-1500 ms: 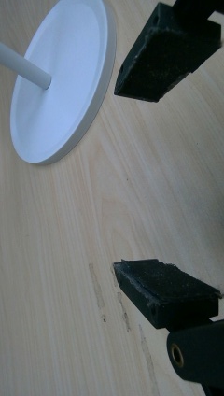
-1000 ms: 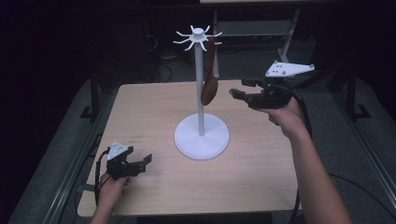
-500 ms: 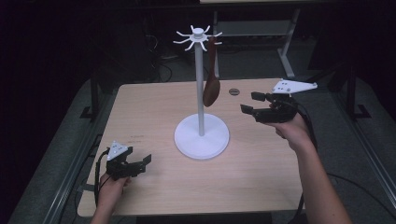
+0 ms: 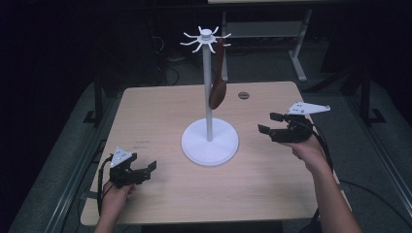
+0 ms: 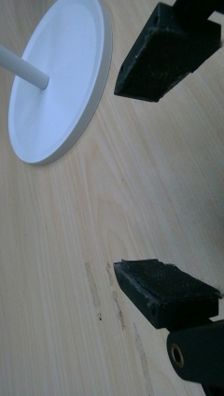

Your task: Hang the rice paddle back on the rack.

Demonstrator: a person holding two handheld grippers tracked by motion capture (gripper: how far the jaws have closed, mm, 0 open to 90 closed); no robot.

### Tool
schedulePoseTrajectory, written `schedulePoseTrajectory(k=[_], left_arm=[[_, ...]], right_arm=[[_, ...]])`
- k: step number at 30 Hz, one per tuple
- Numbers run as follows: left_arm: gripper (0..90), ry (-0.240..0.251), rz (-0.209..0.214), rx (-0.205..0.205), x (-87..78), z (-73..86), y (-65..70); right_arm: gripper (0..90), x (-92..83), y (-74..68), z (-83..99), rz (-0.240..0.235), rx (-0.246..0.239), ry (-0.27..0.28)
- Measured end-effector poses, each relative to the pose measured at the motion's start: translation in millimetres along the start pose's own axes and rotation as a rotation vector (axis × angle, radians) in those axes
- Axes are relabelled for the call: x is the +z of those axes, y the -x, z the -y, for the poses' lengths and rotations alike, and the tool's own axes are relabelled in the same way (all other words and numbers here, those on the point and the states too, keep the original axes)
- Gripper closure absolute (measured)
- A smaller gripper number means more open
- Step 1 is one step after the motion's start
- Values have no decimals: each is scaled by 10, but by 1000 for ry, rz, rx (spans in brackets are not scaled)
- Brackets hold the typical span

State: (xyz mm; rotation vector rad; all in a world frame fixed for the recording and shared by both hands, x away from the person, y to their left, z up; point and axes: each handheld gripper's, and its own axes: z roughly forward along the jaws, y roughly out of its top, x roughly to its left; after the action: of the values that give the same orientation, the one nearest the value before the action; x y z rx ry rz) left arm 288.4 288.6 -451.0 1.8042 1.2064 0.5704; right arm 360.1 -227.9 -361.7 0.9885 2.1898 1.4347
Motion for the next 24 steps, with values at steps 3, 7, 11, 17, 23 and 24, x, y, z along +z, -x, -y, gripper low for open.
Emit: schedulePoseTrajectory(k=[3, 7, 11, 17, 23, 24], left_arm=[[126, -1, -1, 0, -5, 1, -4], [126, -1, -1, 4, -7, 4, -11], [126, -3, 0, 7, -13, 4, -9], [126, -4, 0, 4, -16, 6, -11], [127, -3, 2, 7, -15, 7, -7], [126, -7, 2, 7, -15, 7, -6]], right_arm=[[287, 4, 19, 113, 13, 8, -15], [277, 18, 43, 281, 11, 27, -37], [265, 35, 43, 408, 28, 23, -77], [263, 25, 55, 605, 36, 46, -109], [251, 7, 54, 808, 75, 56, -134], [243, 2, 55, 841, 76, 57, -140]])
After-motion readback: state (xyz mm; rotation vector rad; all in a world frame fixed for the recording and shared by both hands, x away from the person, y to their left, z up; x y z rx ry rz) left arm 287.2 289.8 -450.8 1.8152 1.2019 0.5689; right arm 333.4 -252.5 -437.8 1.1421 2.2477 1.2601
